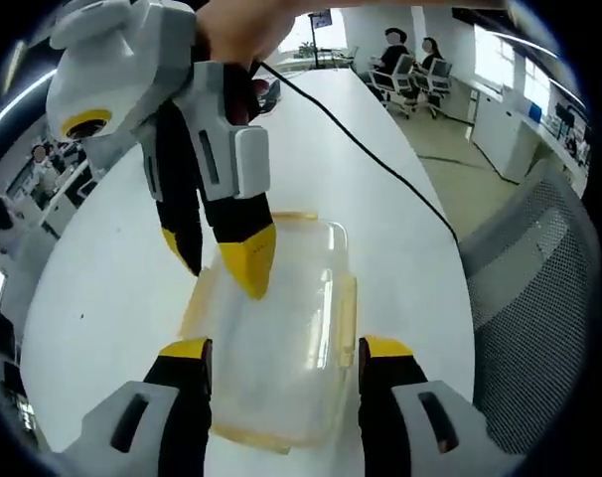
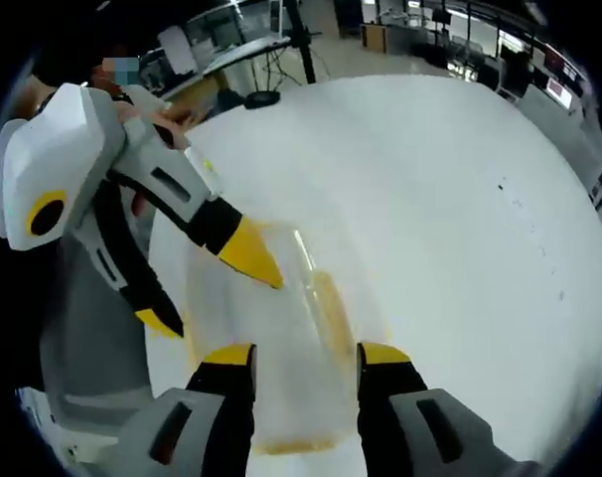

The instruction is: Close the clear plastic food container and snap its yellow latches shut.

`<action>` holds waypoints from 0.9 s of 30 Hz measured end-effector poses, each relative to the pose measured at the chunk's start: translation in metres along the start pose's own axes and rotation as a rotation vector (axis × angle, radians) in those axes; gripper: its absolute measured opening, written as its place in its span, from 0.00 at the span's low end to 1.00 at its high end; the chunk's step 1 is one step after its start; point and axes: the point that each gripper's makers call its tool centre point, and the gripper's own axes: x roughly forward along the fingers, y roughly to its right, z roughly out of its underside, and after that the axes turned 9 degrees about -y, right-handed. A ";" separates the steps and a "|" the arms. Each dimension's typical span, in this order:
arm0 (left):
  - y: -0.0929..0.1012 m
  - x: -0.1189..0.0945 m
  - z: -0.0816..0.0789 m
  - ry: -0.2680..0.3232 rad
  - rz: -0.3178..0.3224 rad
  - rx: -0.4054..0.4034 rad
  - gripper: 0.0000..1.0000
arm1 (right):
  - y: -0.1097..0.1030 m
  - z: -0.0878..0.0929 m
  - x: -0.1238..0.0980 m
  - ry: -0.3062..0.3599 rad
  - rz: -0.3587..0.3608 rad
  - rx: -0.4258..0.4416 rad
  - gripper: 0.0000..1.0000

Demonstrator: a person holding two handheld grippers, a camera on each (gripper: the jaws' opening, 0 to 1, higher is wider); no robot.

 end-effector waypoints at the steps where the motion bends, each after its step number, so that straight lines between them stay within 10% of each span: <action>1: 0.001 -0.001 0.000 0.000 0.002 -0.003 0.58 | -0.001 -0.002 -0.002 -0.002 -0.004 -0.005 0.39; 27: 0.014 0.015 0.002 -0.197 -0.209 0.320 0.52 | -0.005 -0.007 0.020 -0.275 -0.193 -0.164 0.37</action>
